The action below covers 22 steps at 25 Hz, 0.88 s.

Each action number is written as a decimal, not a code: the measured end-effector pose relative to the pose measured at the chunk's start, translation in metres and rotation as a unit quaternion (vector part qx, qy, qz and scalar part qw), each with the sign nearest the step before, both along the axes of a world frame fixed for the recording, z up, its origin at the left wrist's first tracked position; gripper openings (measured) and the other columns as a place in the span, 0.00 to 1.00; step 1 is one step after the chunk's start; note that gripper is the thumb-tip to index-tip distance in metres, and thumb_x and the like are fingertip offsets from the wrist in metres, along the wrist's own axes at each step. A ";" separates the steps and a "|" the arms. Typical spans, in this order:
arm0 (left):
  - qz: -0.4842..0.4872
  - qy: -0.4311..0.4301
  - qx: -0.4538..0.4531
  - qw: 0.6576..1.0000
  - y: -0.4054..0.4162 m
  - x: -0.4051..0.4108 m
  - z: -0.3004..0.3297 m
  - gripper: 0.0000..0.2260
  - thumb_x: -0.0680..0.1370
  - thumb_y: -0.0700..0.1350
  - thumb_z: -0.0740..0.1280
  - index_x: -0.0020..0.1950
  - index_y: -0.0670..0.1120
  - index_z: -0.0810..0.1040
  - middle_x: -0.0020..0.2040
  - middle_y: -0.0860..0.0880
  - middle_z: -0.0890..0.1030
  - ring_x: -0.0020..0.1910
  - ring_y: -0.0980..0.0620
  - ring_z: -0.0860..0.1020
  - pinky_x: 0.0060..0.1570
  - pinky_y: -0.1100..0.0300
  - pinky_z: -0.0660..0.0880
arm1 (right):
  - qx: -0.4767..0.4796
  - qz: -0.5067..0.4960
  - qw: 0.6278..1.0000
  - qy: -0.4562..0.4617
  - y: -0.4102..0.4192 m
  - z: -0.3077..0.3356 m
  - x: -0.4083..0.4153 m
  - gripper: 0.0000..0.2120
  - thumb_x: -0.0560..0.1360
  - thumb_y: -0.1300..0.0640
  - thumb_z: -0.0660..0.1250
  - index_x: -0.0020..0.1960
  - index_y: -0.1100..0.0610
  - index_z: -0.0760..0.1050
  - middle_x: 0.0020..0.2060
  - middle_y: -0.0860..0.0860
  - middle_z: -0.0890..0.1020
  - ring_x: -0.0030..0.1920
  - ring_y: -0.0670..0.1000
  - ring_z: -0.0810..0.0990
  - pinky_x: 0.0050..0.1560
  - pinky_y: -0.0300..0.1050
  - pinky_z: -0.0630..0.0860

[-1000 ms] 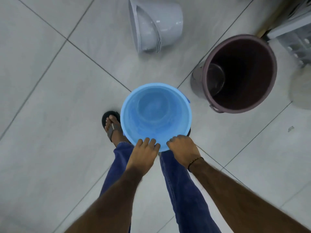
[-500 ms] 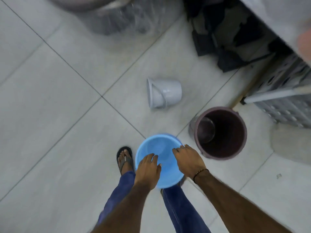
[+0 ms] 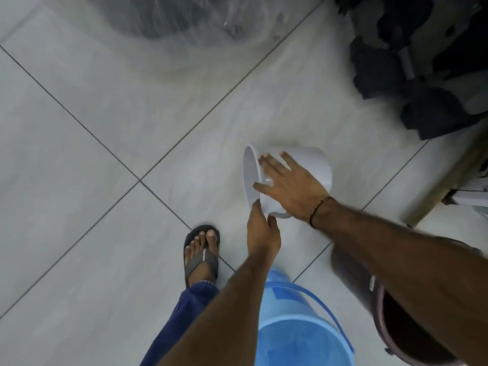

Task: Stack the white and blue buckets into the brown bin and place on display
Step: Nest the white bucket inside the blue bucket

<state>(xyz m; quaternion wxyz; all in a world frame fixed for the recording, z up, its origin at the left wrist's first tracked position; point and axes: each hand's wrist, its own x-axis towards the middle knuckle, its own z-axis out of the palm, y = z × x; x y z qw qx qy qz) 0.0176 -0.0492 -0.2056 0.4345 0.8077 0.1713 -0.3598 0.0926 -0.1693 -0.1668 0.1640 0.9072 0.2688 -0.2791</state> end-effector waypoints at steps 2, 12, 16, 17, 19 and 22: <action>-0.036 -0.039 0.026 0.998 0.005 0.012 -0.005 0.05 0.81 0.39 0.60 0.54 0.43 0.74 0.50 0.42 0.82 0.50 0.41 0.80 0.45 0.56 0.72 | -0.008 0.006 1.000 -0.019 0.002 0.005 0.013 0.25 0.70 0.46 0.74 0.65 0.47 0.74 0.74 0.66 0.61 0.73 0.64 0.59 0.70 0.71 0.54; -0.463 -0.261 0.104 0.841 0.046 0.070 0.060 0.15 0.63 0.38 0.78 0.48 0.48 0.84 0.41 0.49 0.86 0.38 0.49 0.84 0.42 0.58 0.80 | 0.089 -0.118 0.989 0.010 -0.010 0.057 -0.003 0.07 0.68 0.64 0.74 0.45 0.56 0.83 0.42 0.56 0.84 0.48 0.60 0.80 0.67 0.63 0.68; -0.587 -0.268 0.111 0.756 0.052 0.044 0.031 0.11 0.64 0.40 0.78 0.45 0.48 0.84 0.38 0.50 0.85 0.36 0.50 0.83 0.42 0.58 0.81 | 0.088 -0.162 0.983 0.024 0.000 0.027 -0.058 0.09 0.66 0.65 0.74 0.46 0.57 0.82 0.41 0.56 0.84 0.46 0.59 0.80 0.63 0.60 0.72; -0.608 -0.272 0.108 0.738 0.054 0.037 0.025 0.11 0.66 0.39 0.76 0.46 0.47 0.84 0.39 0.49 0.85 0.38 0.49 0.83 0.46 0.57 0.80 | 0.085 -0.162 0.982 0.034 0.003 0.019 -0.072 0.10 0.67 0.64 0.74 0.47 0.57 0.81 0.42 0.55 0.83 0.47 0.59 0.80 0.63 0.60 0.71; -0.634 -0.294 0.105 0.708 0.059 0.022 0.014 0.11 0.68 0.38 0.74 0.50 0.45 0.83 0.45 0.47 0.86 0.45 0.48 0.83 0.55 0.54 0.78 | 0.076 -0.170 0.981 0.056 0.008 0.007 -0.096 0.11 0.69 0.64 0.72 0.50 0.57 0.80 0.43 0.56 0.83 0.48 0.59 0.79 0.64 0.61 0.70; -0.649 -0.344 0.109 0.670 0.063 0.013 0.007 0.14 0.70 0.38 0.74 0.55 0.41 0.82 0.51 0.43 0.85 0.52 0.44 0.82 0.62 0.49 0.75 | 0.077 -0.195 0.975 0.067 0.009 -0.004 -0.116 0.08 0.69 0.63 0.72 0.48 0.58 0.80 0.42 0.56 0.84 0.47 0.60 0.80 0.63 0.60 0.72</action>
